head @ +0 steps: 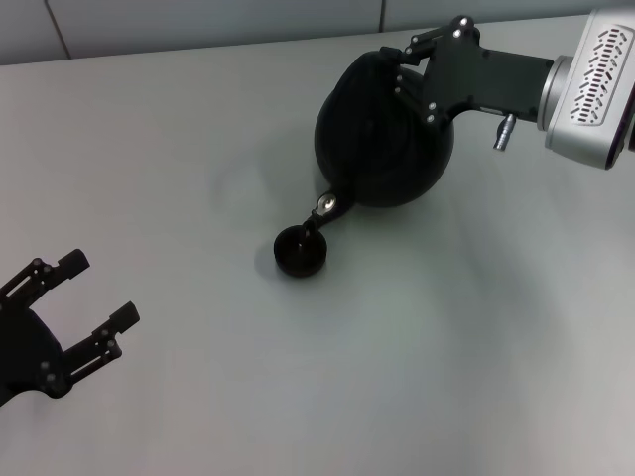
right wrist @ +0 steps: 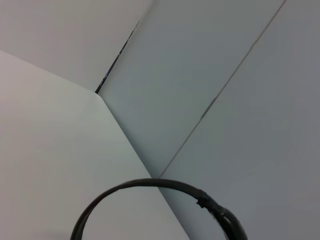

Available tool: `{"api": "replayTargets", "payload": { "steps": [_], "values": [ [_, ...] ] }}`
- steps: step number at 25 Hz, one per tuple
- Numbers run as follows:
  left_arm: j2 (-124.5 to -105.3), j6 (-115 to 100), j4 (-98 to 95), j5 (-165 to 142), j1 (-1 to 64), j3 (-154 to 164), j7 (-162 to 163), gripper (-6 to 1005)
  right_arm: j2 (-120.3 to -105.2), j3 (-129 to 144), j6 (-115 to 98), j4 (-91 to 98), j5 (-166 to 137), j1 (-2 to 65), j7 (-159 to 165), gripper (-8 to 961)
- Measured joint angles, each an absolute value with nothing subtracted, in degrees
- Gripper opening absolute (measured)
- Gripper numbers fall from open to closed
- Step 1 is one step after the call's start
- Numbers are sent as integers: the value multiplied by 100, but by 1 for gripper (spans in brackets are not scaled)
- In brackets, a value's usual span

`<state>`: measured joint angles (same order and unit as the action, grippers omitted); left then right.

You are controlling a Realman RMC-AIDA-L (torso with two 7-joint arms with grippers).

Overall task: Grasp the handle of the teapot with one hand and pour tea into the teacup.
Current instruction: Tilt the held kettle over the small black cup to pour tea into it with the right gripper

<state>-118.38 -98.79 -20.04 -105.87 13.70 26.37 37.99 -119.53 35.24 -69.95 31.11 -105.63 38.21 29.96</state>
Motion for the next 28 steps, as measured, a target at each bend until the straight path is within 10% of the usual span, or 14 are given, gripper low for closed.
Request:
{"api": "replayTargets", "payload": {
  "steps": [28],
  "values": [
    [-11812, -9882, -2014, -10529, 1405, 2637, 3825, 789, -11933, 3589, -7087, 3235, -9785, 3206, 4791, 94]
  ]
}}
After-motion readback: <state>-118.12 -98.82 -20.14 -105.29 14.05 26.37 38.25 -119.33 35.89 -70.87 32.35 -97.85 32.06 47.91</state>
